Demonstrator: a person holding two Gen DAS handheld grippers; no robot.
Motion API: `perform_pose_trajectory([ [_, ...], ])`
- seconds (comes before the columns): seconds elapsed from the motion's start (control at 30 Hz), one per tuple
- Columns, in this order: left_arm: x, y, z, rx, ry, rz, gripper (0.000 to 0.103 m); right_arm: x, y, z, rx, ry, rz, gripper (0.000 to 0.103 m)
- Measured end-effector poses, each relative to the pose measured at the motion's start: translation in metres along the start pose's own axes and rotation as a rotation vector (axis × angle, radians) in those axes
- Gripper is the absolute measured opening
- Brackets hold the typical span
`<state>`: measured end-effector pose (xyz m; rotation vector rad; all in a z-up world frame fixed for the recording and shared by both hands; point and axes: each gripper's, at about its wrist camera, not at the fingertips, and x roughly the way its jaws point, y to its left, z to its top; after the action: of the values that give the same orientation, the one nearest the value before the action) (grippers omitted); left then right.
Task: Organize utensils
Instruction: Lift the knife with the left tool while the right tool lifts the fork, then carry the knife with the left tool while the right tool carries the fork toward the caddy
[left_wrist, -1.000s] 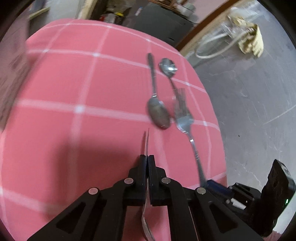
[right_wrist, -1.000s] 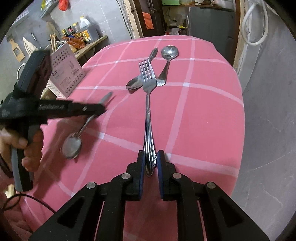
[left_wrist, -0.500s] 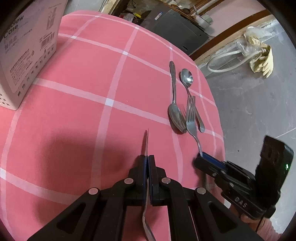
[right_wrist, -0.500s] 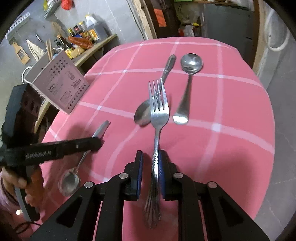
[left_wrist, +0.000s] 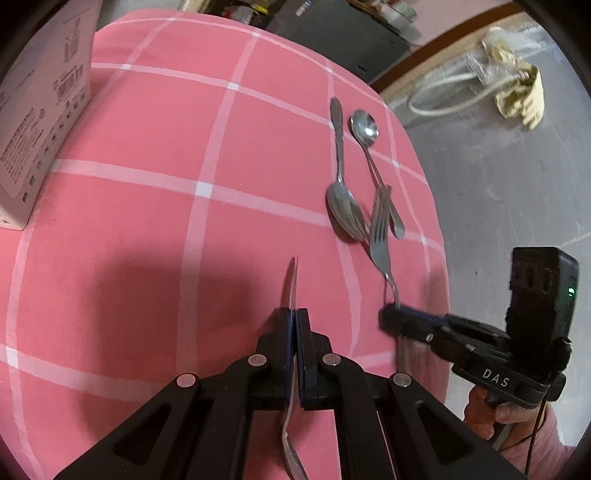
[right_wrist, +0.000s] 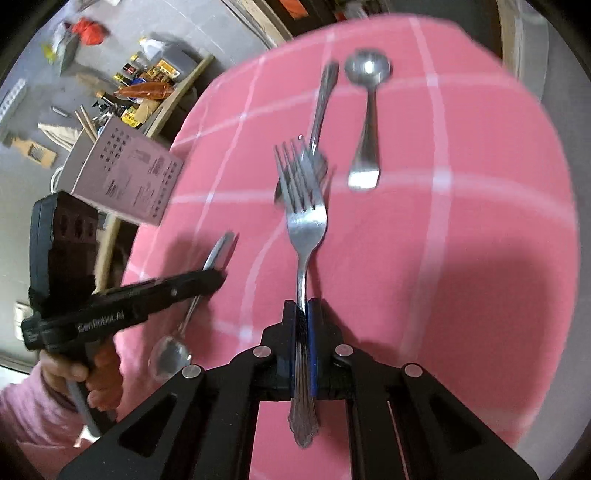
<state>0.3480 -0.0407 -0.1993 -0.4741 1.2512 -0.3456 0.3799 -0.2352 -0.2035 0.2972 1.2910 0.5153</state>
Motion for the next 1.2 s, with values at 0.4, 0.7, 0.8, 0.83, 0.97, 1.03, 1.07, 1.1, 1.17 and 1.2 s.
perform_pose_trajectory([
  [0.4,-0.037,0.010,-0.018,-0.035,-0.112,-0.069,0.003,-0.009,0.024,-0.025,0.071,-0.174,0.049,0.005],
  [0.7,-0.085,0.023,-0.026,-0.019,-0.190,-0.086,0.003,-0.015,0.056,-0.031,0.116,-0.288,0.125,0.002],
  [0.8,-0.106,0.027,-0.028,-0.012,-0.245,-0.102,0.003,-0.023,0.072,-0.028,0.104,-0.347,0.143,0.002],
  [0.83,-0.114,0.028,-0.028,-0.010,-0.267,-0.103,0.003,-0.025,0.079,-0.024,0.104,-0.370,0.158,0.002],
  [0.97,-0.153,0.037,-0.020,-0.022,-0.375,-0.131,0.003,-0.039,0.103,-0.003,0.082,-0.473,0.215,0.002],
  [1.03,-0.176,0.040,-0.011,-0.024,-0.443,-0.147,0.003,-0.044,0.119,0.011,0.063,-0.528,0.248,0.002],
  [1.07,-0.188,0.042,-0.005,-0.021,-0.478,-0.151,0.003,-0.045,0.130,0.019,0.050,-0.560,0.266,0.002],
  [1.1,-0.202,0.043,0.001,-0.017,-0.518,-0.158,0.003,-0.045,0.143,0.027,0.040,-0.590,0.283,0.002],
  [1.17,-0.226,0.047,0.016,-0.008,-0.590,-0.165,0.003,-0.048,0.164,0.039,0.027,-0.641,0.317,0.002],
  [1.2,-0.234,0.049,0.022,-0.004,-0.613,-0.165,0.003,-0.050,0.173,0.048,0.019,-0.669,0.334,0.002],
])
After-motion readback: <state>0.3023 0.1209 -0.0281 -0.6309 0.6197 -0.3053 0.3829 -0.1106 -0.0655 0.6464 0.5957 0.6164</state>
